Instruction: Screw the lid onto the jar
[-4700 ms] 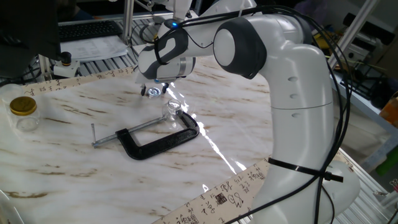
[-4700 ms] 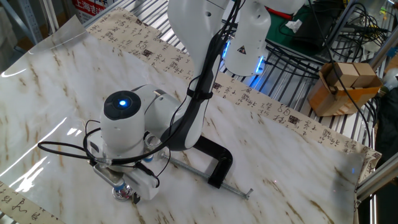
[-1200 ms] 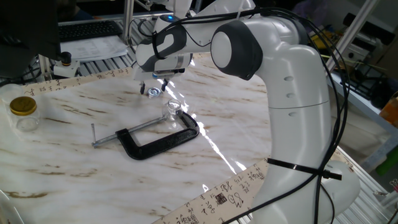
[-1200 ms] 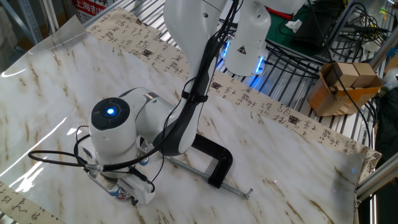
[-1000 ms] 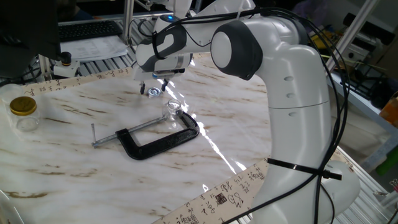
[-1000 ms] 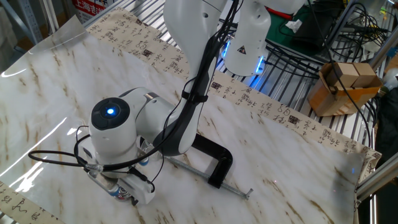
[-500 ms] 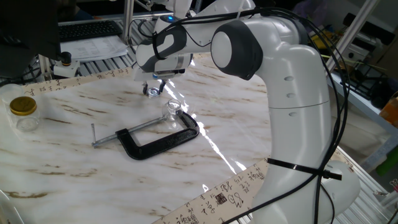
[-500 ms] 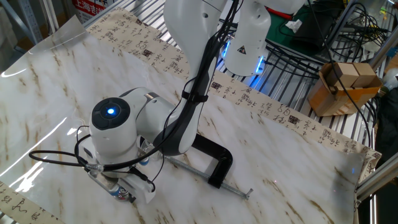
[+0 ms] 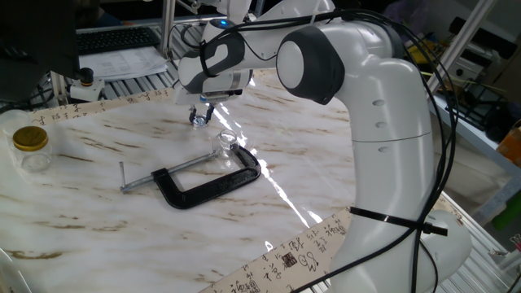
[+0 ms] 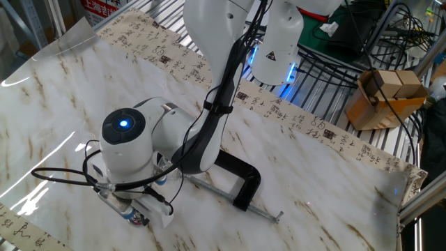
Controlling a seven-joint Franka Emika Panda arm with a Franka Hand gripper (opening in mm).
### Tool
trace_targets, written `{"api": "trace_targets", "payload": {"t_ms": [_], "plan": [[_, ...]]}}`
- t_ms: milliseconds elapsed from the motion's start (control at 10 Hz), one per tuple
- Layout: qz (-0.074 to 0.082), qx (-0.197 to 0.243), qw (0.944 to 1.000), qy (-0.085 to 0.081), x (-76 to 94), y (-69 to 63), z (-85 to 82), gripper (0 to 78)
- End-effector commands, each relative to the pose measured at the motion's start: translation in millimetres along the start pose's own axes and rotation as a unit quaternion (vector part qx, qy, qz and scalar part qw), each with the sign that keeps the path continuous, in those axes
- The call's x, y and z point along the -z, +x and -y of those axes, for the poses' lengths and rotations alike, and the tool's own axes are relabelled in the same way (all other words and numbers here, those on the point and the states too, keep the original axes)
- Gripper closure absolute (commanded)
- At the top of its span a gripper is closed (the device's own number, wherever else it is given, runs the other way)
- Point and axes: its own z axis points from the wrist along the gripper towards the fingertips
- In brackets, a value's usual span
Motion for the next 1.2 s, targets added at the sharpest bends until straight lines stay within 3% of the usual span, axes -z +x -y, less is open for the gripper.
{"api": "trace_targets", "payload": {"t_ms": [100,400,500,1200], "plan": [[0.002,0.001,1.0000,-0.001,1.8,-0.3,0.5,76.4],[0.002,0.001,1.0000,-0.001,1.8,-0.3,0.5,76.4],[0.028,-0.006,0.9996,0.002,1.0,3.3,0.8,76.4],[0.027,-0.009,0.9996,0.004,0.8,3.3,0.8,76.4]]}}
